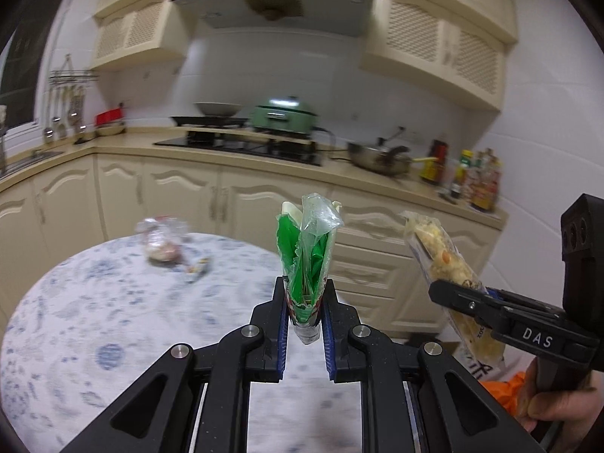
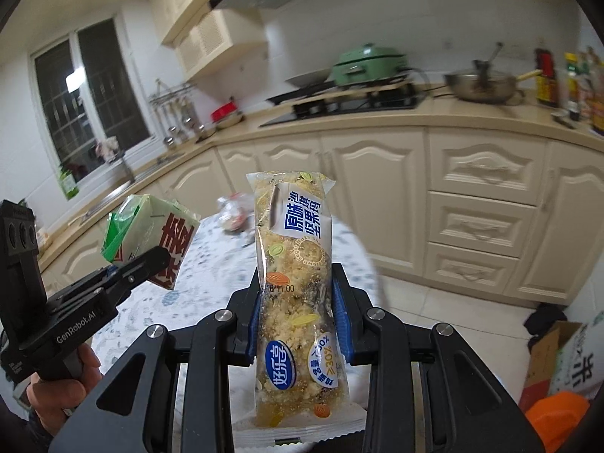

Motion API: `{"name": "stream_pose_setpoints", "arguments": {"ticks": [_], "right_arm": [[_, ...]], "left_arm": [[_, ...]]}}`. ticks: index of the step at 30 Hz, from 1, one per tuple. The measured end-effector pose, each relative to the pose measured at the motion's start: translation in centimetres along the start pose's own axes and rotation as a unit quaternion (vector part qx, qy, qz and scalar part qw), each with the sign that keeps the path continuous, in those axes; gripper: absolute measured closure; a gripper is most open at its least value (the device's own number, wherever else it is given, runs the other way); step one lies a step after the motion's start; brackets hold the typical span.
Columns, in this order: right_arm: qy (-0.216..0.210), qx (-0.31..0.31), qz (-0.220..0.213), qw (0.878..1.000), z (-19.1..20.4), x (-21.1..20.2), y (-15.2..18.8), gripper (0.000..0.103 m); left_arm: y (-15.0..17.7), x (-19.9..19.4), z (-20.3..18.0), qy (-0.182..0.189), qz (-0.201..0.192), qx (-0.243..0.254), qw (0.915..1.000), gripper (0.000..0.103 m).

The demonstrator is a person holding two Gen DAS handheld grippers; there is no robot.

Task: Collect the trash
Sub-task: 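Carry the snack bag and carton to the blue bin and release both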

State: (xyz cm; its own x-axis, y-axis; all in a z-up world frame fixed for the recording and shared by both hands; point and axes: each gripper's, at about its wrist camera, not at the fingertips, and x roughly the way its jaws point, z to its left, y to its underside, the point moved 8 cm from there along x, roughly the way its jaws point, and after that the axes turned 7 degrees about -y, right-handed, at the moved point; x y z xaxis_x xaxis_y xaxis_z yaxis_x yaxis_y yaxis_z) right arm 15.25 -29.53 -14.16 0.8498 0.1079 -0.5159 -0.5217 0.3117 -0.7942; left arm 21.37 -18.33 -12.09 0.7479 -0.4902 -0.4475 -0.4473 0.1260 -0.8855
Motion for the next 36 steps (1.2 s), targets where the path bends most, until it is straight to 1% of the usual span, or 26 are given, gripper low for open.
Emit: {"name": "stream_pose_setpoints", "arguments": {"ticks": [6, 11, 16, 19, 24, 27, 31, 32, 34, 36], "right_arm": [[0.055, 0.033, -0.022, 0.998, -5.6, -5.6, 1.0, 0.071], [0.099, 0.063, -0.034, 0.993, -10.4, -9.8, 2.3, 0.071], [0.132, 0.094, -0.034, 0.986, -14.8, -12.4, 4.3, 0.071], [0.148, 0.117, -0.028, 0.982, -17.5, -13.3, 6.1, 0.071], [0.165, 0.160, -0.008, 0.973, -21.8, -12.8, 9.5, 0.071], [0.167, 0.188, 0.010, 0.968, -24.5, -11.6, 11.9, 0.071], [0.167, 0.226, 0.040, 0.959, -28.1, -9.3, 15.0, 0.071], [0.166, 0.234, 0.043, 0.957, -28.7, -9.0, 15.7, 0.071], [0.164, 0.253, 0.056, 0.952, -30.2, -7.9, 17.1, 0.071], [0.164, 0.264, 0.065, 0.948, -31.3, -7.0, 17.9, 0.071]], "left_arm": [[1.3, 1.4, -6.5, 0.052, 0.014, 0.031, 0.9981, 0.091], [2.4, 3.0, -12.5, 0.093, 0.034, 0.057, 0.9935, 0.091], [3.7, 5.1, -17.6, 0.128, 0.065, 0.080, 0.9865, 0.091], [4.8, 7.3, -20.1, 0.144, 0.094, 0.093, 0.9807, 0.091], [7.2, 10.9, -24.2, 0.157, 0.139, 0.116, 0.9708, 0.091], [8.5, 13.4, -26.1, 0.164, 0.167, 0.126, 0.9638, 0.091], [10.0, 18.2, -28.1, 0.168, 0.210, 0.136, 0.9535, 0.091], [9.8, 19.9, -28.3, 0.167, 0.217, 0.138, 0.9518, 0.091], [10.6, 22.0, -29.2, 0.165, 0.236, 0.142, 0.9472, 0.091], [11.1, 24.8, -29.9, 0.165, 0.255, 0.141, 0.9423, 0.091]]}}
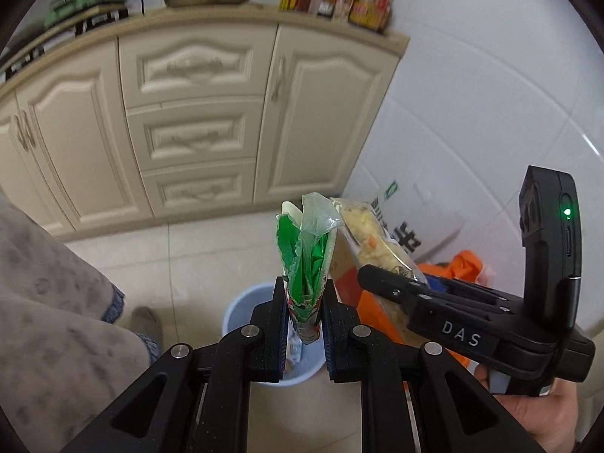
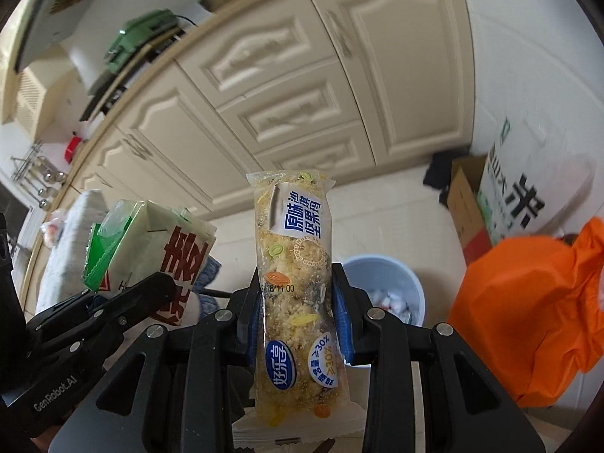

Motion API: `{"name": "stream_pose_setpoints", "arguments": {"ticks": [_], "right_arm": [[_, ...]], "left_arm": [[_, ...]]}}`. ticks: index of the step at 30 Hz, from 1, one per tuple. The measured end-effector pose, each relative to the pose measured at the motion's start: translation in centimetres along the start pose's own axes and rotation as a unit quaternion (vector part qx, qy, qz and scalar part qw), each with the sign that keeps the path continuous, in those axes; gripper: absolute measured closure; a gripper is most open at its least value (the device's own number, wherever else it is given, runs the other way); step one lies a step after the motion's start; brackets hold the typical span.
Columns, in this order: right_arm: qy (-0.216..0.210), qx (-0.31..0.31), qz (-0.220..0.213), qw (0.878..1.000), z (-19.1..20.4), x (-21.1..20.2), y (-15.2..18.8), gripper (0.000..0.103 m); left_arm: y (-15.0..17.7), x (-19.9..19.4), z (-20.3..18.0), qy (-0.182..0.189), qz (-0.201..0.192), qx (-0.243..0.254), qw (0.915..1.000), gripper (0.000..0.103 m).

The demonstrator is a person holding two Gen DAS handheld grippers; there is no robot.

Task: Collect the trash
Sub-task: 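Carry the snack bag and carton to the blue bin and release both, then bring both open tools back over the table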

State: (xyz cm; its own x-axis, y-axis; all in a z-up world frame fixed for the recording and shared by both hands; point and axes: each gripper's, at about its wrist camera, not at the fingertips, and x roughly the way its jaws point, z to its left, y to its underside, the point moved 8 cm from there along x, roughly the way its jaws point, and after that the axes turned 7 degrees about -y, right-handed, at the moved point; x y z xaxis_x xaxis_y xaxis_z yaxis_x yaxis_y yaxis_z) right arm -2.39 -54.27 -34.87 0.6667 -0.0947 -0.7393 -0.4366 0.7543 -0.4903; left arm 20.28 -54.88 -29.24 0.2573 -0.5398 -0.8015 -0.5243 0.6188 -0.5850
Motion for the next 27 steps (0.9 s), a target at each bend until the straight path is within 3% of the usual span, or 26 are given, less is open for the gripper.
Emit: {"name": "stream_pose_setpoints", "arguments": {"ticks": [4, 5, 6, 7, 9, 11, 13, 18, 27], "right_arm": [[0.000, 0.024, 0.023, 0.999, -2.2, 3.0, 0.4, 0.068], [0.005, 0.032, 0.031, 0.999, -3.0, 3.9, 0.6, 0.067], [0.012, 0.043, 0.040, 0.998, -3.9, 4.9, 0.9, 0.063], [0.015, 0.057, 0.048, 0.997, -4.8, 5.6, 1.2, 0.058], [0.017, 0.074, 0.053, 0.996, -5.7, 6.2, 1.8, 0.052], [0.023, 0.082, 0.051, 0.995, -6.2, 6.1, 2.3, 0.032], [0.031, 0.086, 0.045, 0.995, -6.5, 5.9, 2.6, 0.002], [0.066, 0.090, 0.043, 0.993, -7.0, 5.2, 2.7, 0.000], [0.050, 0.066, 0.013, 0.996, -2.8, 2.0, 0.8, 0.000]], "left_arm": [[-0.9, 4.2, -0.5, 0.007, 0.038, 0.000, 0.9992, 0.089], [-1.1, 5.3, -0.4, 0.002, 0.050, -0.002, 0.9987, 0.084], [-1.3, 6.2, -0.4, -0.003, 0.062, -0.006, 0.9980, 0.070], [-1.3, 7.2, -0.2, -0.003, 0.078, -0.012, 0.9969, 0.048], [-1.6, 8.4, 0.3, -0.010, 0.092, -0.026, 0.9954, 0.032], [-2.4, 9.2, 0.9, -0.021, 0.088, -0.027, 0.9955, 0.026], [-2.8, 9.6, 1.5, -0.042, 0.087, -0.032, 0.9948, 0.014], [-3.2, 7.6, 1.5, -0.073, 0.065, -0.042, 0.9944, 0.006], [-1.2, -0.7, 1.6, -0.065, -0.001, -0.046, 0.9968, 0.006]]}}
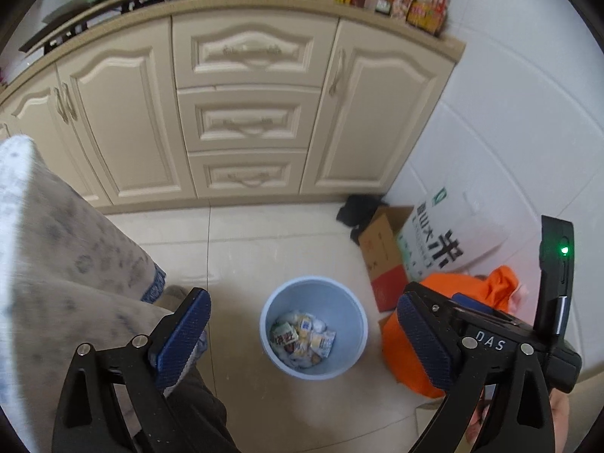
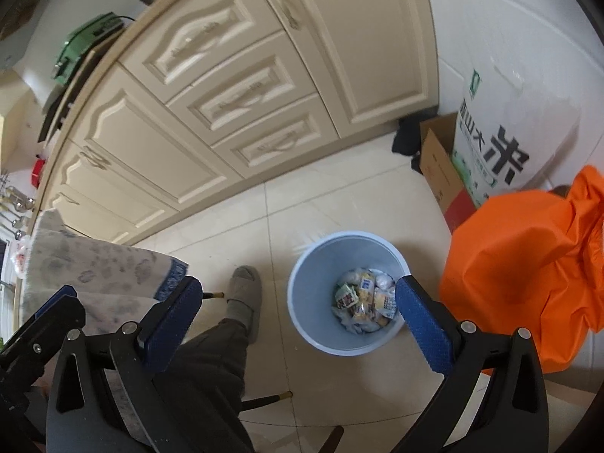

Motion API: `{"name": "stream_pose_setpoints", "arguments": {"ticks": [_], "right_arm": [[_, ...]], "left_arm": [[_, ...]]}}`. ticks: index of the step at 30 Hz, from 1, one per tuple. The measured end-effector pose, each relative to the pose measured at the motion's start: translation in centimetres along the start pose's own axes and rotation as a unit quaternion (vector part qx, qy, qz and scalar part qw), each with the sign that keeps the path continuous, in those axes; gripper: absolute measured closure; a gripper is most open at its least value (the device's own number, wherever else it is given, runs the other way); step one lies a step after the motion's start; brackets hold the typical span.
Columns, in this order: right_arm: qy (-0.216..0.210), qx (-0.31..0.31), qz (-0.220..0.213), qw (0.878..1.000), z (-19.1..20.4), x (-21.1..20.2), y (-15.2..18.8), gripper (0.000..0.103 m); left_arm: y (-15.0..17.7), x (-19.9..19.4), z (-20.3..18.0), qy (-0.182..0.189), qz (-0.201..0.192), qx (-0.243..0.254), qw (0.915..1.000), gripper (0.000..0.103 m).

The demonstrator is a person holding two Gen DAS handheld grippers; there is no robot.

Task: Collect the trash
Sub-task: 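Bring both open tools back over the table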

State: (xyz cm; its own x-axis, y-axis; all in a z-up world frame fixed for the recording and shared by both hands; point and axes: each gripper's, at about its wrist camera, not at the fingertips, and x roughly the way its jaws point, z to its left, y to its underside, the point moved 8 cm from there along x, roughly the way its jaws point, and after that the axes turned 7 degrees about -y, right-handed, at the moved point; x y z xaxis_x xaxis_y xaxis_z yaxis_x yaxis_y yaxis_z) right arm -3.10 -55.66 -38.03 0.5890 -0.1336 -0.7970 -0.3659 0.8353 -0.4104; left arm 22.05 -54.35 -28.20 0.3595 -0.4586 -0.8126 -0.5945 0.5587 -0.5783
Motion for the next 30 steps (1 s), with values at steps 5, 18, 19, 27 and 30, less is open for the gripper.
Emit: {"name": "stream_pose_setpoints", "arguments": {"ticks": [5, 18, 19, 27, 30], "right_arm": [[-0.010, -0.031, -0.023, 0.999, 4.1, -2.6, -1.0, 0.000], [-0.094, -0.169, -0.081, 0.978, 23.5, -8.3, -1.6, 0.000], [-0.103, -0.181, -0.083, 0.975, 25.4, -8.4, -1.4, 0.000], [-0.160, -0.264, -0.076, 0.948, 38.0, -7.6, 1.8, 0.000], [-0.168, -0.294, -0.068, 0.938, 42.0, -6.7, 3.2, 0.000]], "left_arm": [[1.2, -6.7, 3.7, 0.003, -0.048, -0.016, 0.9987, 0.004], [7.0, -23.5, 18.0, -0.060, -0.178, -0.095, 0.9775, 0.001], [7.6, -24.4, 19.4, -0.070, -0.186, -0.104, 0.9746, 0.001], [12.6, -31.4, 28.5, -0.148, -0.223, -0.166, 0.9492, 0.001], [14.3, -33.1, 30.7, -0.175, -0.228, -0.178, 0.9411, 0.001]]}}
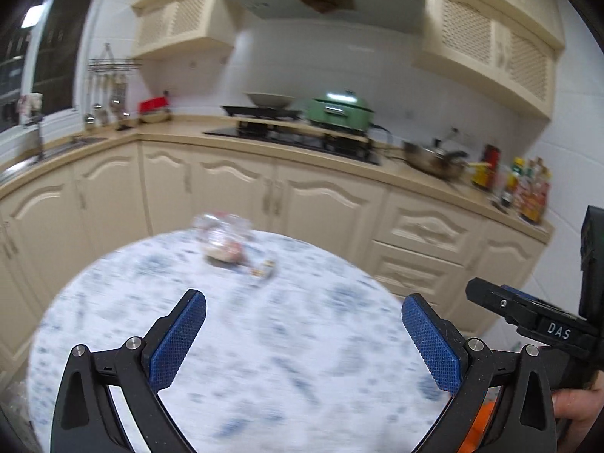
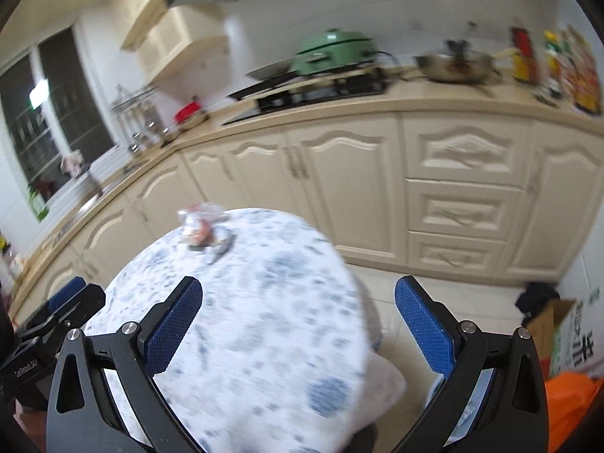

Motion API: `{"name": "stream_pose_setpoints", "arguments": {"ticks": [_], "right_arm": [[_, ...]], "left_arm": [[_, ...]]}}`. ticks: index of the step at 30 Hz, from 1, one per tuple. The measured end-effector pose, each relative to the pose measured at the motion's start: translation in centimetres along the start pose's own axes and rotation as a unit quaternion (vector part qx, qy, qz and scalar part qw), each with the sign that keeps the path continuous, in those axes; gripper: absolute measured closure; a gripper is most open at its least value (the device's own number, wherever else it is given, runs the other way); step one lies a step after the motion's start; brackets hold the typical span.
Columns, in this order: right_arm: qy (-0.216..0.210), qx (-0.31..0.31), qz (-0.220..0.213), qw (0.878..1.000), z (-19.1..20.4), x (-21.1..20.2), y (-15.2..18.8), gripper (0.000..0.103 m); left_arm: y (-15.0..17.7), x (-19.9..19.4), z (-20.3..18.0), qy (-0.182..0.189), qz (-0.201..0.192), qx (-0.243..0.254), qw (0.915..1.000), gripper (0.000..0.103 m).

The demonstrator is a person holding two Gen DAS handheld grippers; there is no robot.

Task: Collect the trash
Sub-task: 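Bring both open tools back over the table, then grasp the clear red-printed plastic bag with the left tool while the right tool grasps the small wrapper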

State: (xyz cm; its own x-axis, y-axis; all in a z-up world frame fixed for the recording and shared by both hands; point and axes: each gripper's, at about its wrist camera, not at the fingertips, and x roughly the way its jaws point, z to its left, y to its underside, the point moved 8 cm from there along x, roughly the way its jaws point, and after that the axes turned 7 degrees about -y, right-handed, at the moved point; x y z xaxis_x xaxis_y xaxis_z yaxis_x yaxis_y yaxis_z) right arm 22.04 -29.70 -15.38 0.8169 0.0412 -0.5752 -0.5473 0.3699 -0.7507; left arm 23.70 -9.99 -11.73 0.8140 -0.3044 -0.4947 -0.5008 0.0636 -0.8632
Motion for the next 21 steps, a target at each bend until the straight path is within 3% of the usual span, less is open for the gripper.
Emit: {"name": "stream_pose_setpoints", "arguments": {"ticks": [4, 10, 17, 21], "right_arm": [[-0.009, -0.026, 0.017, 0.999, 3.2, 2.7, -0.4, 0.000], [-0.006, -0.046, 0.058, 0.997, 6.5, 8.7, -1.1, 0.000], [0.006, -0.061, 0.129, 0.990, 7.5, 18.9, -0.8, 0.000], [0.001, -0.061, 0.166, 0.984, 7.8, 24.0, 0.4, 0.008]], "left_arm": [[-0.5, -0.5, 2.9, -0.030, 0.003, -0.009, 0.9995, 0.001], [-3.0, 2.5, 4.3, -0.065, 0.020, -0.002, 0.9977, 0.001], [-6.7, 11.5, 6.3, -0.101, 0.064, 0.006, 0.9928, 0.001], [-8.1, 17.4, 8.2, -0.101, 0.096, 0.002, 0.9902, 0.001]]}}
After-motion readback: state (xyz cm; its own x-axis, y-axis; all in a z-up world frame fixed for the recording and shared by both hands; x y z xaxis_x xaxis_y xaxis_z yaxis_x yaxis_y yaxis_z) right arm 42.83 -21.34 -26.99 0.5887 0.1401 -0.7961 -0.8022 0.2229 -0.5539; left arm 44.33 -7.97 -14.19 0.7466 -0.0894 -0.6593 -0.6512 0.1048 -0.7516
